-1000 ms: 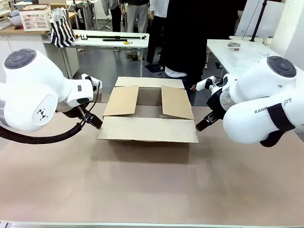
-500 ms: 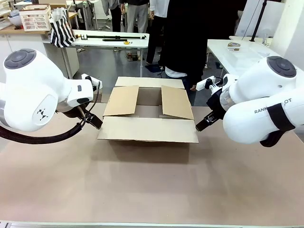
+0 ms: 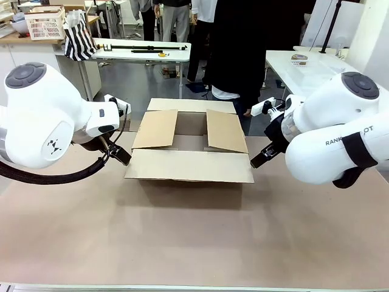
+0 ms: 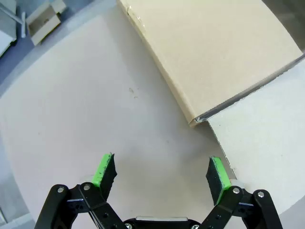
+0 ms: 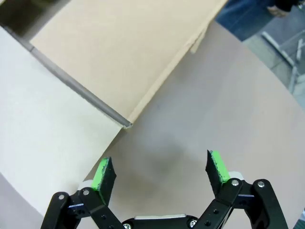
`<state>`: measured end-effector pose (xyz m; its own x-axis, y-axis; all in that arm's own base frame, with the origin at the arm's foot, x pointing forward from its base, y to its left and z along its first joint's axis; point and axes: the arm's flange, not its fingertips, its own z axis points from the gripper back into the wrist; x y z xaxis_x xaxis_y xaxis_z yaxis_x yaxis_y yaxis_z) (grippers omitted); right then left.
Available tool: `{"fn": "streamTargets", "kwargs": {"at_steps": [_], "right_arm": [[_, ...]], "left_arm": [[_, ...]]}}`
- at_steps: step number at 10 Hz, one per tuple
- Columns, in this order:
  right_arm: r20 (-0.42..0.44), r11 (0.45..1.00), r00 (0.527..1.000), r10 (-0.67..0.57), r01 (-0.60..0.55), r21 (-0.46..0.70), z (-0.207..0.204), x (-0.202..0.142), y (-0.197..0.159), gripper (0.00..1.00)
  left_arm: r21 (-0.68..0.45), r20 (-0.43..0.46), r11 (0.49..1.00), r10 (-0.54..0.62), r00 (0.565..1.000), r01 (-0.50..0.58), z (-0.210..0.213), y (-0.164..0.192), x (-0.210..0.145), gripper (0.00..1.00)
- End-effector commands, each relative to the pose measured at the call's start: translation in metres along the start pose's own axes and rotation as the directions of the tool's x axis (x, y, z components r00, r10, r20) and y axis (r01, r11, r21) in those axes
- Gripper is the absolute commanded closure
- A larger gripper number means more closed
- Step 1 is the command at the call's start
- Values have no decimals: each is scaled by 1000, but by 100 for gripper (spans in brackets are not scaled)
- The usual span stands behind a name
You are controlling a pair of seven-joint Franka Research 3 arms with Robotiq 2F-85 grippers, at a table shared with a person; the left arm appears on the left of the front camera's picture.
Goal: Pack the gift set into the box.
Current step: Place both hands on the side flaps of the Package Box and spread them outward.
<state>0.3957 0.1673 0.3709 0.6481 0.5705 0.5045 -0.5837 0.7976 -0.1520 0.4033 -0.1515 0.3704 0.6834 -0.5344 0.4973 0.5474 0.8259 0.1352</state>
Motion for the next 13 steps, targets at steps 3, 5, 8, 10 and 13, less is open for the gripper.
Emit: {"fn": "streamTargets", "kwargs": {"at_steps": [3, 5, 8, 10, 13], "right_arm": [[-39, 953, 957, -287, 282, -108, 94, 3, 3, 0], [308, 934, 894, -326, 354, -40, 162, -3, 23, 0], [122, 939, 935, -334, 341, -44, 137, 24, -8, 0], [233, 934, 910, -342, 356, -20, 175, 32, 5, 0], [162, 380, 347, -924, 773, 507, 245, -21, -58, 0]], "left_arm": [[-69, -94, 998, 1, 996, -7, 88, -12, 4, 0], [-231, 125, 972, -4, 992, 33, 151, -25, -11, 0], [-136, 37, 991, -3, 999, 8, 119, -28, 20, 0], [-182, 102, 983, 1, 995, 17, 153, -32, 21, 0], [-914, -16, 387, 266, 964, -122, 196, 37, -3, 0]]}}
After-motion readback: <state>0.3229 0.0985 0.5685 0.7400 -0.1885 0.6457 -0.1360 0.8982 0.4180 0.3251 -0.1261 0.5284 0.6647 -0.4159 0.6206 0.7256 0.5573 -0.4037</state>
